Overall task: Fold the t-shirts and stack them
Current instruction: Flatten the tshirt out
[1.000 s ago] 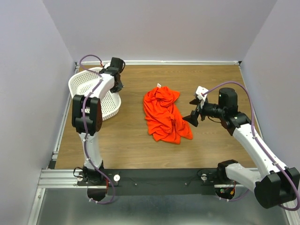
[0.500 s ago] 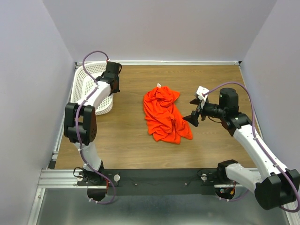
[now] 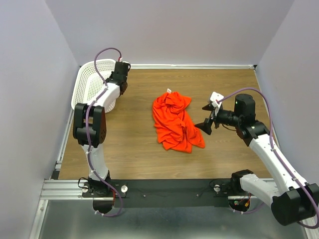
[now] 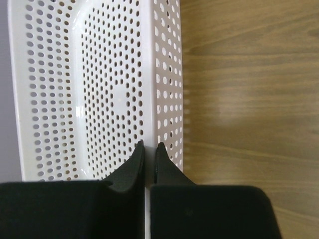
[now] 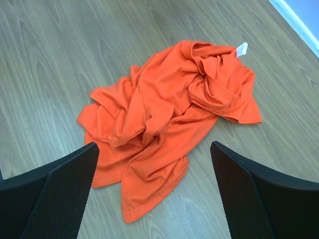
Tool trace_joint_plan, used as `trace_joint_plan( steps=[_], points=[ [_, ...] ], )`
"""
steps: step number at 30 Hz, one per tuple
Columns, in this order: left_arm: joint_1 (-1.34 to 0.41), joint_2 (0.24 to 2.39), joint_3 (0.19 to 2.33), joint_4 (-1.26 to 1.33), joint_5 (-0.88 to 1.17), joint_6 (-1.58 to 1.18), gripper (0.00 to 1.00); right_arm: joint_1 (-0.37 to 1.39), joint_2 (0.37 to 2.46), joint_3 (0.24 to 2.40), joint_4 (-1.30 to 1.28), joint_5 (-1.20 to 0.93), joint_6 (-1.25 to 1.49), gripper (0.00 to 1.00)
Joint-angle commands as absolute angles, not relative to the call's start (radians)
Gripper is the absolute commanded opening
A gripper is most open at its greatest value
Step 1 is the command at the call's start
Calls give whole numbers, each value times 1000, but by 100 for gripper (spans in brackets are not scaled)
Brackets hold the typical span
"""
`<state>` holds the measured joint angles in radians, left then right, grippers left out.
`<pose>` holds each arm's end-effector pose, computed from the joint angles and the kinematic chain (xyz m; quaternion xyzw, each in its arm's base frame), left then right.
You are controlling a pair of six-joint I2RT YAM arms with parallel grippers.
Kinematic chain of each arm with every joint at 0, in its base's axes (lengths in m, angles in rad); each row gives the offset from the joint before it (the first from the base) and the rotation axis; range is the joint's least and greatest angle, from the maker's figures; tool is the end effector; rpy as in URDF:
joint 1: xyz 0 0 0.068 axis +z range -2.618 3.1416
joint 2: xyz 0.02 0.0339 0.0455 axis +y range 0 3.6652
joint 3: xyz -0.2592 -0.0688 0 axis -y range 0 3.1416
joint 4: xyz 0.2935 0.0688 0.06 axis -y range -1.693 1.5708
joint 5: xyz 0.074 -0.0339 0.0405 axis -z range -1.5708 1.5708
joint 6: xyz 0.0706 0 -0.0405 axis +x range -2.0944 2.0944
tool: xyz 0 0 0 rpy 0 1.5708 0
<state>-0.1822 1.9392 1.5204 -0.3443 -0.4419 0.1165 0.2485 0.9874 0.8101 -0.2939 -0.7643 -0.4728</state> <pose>0.5026 -0.0619 0.1955 0.0483 0.9000 0.1888 0.3898 0.2672 0.1182 0.2804 -0.4615 0.6715 0.2617 0.5174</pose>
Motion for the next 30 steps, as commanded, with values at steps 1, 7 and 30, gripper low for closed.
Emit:
trace_joint_plan(
  steps=[1,7,30],
  points=[
    [-172,2012,1604,-310,-543,199,0,247,973,808,-311,-781,-480,100],
    [-146,2097,1683,-322,-574,212,0,247,982,808,-311,-782,-480,100],
    [-135,1933,1757,-319,-555,40,57,247,1023,804,-313,-770,-482,100]
  ],
)
